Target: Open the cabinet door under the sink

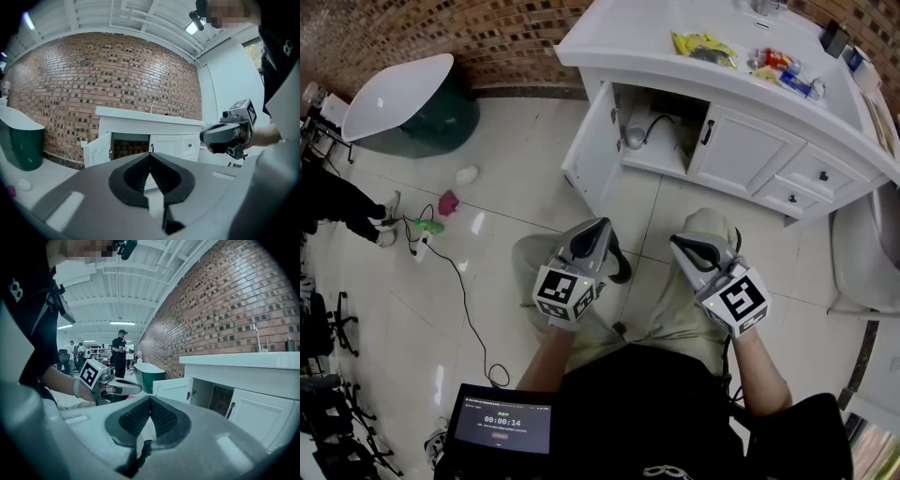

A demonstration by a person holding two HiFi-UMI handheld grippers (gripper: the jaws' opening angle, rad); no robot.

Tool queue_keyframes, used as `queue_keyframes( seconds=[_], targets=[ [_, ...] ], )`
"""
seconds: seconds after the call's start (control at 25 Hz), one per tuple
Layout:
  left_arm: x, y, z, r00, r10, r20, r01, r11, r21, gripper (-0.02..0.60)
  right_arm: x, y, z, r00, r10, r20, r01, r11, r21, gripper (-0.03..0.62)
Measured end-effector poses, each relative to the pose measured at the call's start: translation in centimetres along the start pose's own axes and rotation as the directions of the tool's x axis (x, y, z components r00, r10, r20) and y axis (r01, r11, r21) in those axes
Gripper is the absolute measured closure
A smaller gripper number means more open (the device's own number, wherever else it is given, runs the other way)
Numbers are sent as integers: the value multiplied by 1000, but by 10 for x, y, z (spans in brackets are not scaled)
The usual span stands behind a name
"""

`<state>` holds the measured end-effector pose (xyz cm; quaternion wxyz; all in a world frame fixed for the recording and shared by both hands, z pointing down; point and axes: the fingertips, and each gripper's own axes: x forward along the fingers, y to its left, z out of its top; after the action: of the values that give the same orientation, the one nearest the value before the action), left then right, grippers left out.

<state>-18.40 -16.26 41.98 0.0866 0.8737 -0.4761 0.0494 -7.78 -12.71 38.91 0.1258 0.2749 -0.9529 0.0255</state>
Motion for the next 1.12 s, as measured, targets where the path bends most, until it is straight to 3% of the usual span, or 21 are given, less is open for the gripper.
queue_keyframes(
  seconds=[0.56,1.12],
  targets=[
    [-10,-58,5,998,-65,15,65,998,20,566,-54,13,-12,996,-87,-3,87,996,13,603],
    [-64,-134,-8,996,-87,24,86,996,27,566,-125,78,-31,996,-91,4,91,996,0,603]
  ],
)
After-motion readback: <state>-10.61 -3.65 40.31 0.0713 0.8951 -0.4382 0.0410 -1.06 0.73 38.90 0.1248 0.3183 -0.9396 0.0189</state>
